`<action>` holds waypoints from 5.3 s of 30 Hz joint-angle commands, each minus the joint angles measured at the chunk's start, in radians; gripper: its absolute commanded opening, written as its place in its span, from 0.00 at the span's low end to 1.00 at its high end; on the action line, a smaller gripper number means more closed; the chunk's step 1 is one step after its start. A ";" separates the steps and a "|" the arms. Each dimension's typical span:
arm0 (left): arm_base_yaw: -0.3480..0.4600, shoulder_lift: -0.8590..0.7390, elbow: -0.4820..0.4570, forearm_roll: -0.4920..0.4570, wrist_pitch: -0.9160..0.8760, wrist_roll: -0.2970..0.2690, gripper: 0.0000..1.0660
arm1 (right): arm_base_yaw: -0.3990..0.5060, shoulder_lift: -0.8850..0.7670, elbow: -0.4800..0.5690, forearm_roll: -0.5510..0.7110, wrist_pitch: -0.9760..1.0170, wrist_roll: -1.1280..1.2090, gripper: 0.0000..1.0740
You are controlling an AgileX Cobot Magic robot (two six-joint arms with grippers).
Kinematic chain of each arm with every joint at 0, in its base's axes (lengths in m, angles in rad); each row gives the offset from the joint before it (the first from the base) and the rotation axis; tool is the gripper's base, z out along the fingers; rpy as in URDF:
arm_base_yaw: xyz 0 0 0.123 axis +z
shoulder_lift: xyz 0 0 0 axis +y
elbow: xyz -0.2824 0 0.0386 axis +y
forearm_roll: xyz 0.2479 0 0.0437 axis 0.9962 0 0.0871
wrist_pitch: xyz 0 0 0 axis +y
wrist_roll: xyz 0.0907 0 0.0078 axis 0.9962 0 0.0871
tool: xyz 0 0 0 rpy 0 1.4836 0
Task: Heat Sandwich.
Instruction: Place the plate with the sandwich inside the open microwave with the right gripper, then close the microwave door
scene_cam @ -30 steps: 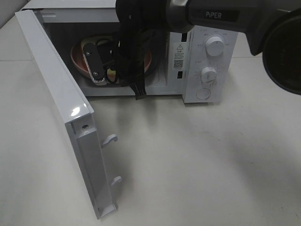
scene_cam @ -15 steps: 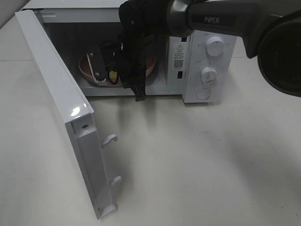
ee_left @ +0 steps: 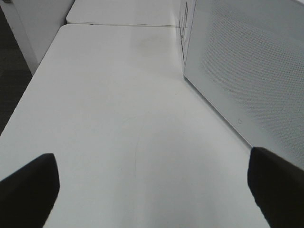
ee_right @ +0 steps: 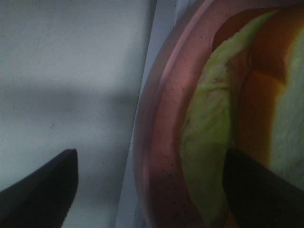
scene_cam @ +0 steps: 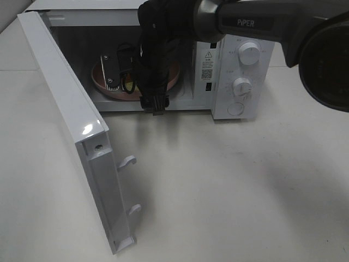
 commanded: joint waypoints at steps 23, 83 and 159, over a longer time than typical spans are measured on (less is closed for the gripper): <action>0.003 -0.029 0.002 -0.008 -0.005 -0.001 0.95 | -0.001 -0.171 0.218 0.001 -0.103 0.074 0.71; 0.003 -0.029 0.002 -0.008 -0.005 -0.001 0.95 | -0.001 -0.924 1.003 0.016 -0.029 0.718 0.71; 0.003 -0.029 0.002 -0.008 -0.005 -0.001 0.95 | -0.554 -2.167 1.508 0.018 0.288 1.095 0.71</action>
